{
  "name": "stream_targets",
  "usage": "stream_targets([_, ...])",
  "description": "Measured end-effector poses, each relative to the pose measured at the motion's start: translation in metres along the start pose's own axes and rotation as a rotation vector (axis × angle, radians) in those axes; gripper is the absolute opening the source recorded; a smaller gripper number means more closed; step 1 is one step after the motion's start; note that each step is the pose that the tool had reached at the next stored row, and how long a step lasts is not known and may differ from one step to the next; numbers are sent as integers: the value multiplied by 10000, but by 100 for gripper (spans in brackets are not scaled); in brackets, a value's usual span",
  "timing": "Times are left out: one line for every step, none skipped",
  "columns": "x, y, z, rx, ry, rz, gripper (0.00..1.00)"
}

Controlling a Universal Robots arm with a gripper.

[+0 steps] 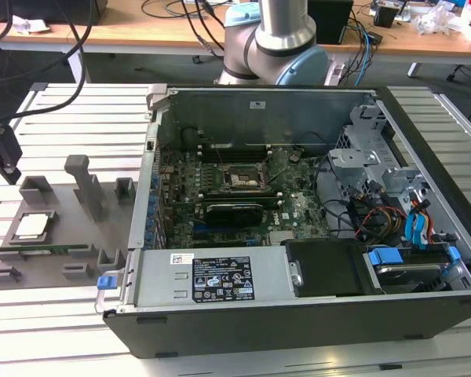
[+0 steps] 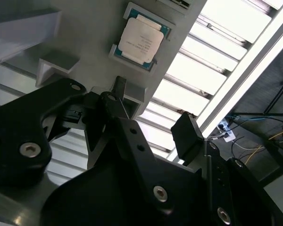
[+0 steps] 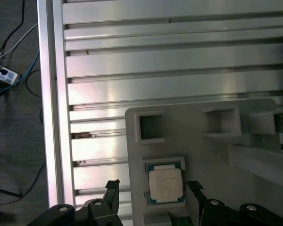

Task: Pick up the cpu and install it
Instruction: 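Pick up the cpu and move it towards the insertion slot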

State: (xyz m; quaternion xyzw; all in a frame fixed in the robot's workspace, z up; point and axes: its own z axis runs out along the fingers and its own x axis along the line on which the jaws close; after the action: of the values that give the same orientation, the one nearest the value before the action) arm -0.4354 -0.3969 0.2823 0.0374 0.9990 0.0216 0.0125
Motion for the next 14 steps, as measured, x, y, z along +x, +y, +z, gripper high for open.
stream_targets([0,0,6,0,-1,0,66])
stream_targets([0,-1,17,0,0,0,66])
stream_targets([1,-1,28,0,-1,0,66])
stream_targets([1,-2,42,0,0,0,66])
stream_targets([1,-3,61,0,0,0,66])
stream_targets([2,-3,69,0,0,0,66])
stream_targets([2,-3,80,0,-1,0,66])
stream_targets([2,-4,86,1,1,0,66])
stream_targets([2,-4,93,0,-1,0,66])
stream_targets([2,-4,96,0,-1,0,66])
stream_targets([2,-4,101,0,0,0,66])
stream_targets([2,-4,107,0,-1,0,66])
stream_targets([3,-5,110,0,-1,0,66])
stream_targets([3,-5,113,1,-1,0,66])
